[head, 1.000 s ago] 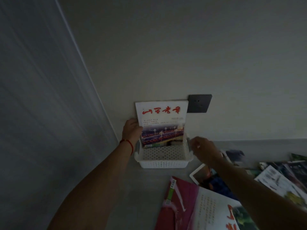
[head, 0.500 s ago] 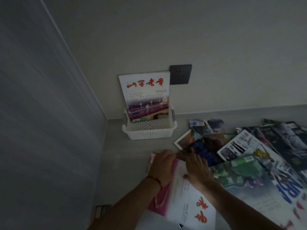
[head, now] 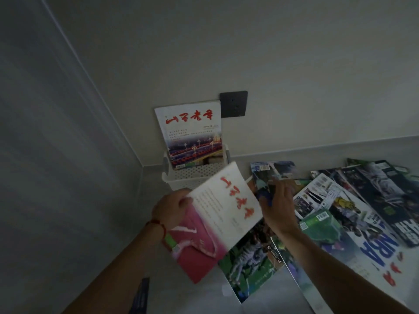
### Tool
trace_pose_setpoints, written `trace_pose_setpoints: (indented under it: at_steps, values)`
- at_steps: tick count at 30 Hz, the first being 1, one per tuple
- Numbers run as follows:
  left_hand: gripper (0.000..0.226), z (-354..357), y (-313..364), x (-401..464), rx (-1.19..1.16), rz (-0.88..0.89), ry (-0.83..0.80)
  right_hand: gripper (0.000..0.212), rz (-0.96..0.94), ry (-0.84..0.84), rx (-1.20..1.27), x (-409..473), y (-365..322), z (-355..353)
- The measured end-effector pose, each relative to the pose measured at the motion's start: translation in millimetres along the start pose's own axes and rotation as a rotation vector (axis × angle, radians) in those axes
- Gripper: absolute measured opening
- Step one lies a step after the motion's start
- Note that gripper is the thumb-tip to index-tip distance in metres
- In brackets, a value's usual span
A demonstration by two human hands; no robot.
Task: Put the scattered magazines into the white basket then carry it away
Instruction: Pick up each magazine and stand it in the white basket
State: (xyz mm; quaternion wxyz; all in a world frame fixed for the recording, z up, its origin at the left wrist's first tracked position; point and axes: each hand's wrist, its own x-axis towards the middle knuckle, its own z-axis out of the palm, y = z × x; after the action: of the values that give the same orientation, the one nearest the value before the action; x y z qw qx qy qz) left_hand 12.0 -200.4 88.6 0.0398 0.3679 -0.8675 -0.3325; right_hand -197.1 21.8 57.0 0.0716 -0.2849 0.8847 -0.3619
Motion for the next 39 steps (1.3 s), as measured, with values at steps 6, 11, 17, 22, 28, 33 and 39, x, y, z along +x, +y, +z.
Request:
trace_pose_setpoints:
  at_steps: [6, 11, 17, 22, 28, 33, 39]
  values:
    - [0.025, -13, -8, 2, -0.538, -0.054, 0.100, 0.049, 0.084, -0.139, 0.344, -21, -24, 24]
    - [0.020, -18, -18, 11, -0.855, -0.172, 0.059, 0.026, 0.166, -0.244, 0.436, 23, -56, 17]
    - [0.026, -43, -20, 35, -1.095, 0.008, 0.096, 0.039, -0.186, -0.140, 0.176, 82, -110, -16]
    - [0.004, -79, -3, 71, -0.753, 0.147, 0.404, 0.020, -0.250, -0.008, 0.270, 137, -160, -31]
    - [0.015, -94, 0, 115, -0.284, -0.085, 0.534, 0.020, -0.220, -0.065, 0.188, 174, -170, 0]
    - [0.025, -81, -11, 144, -0.395, -0.266, 0.421, 0.019, -0.092, -0.131, 0.150, 184, -155, 31]
    - [0.026, -64, -18, 162, -0.523, -0.357, 0.411, 0.022, 0.031, -0.201, 0.161, 188, -136, 52]
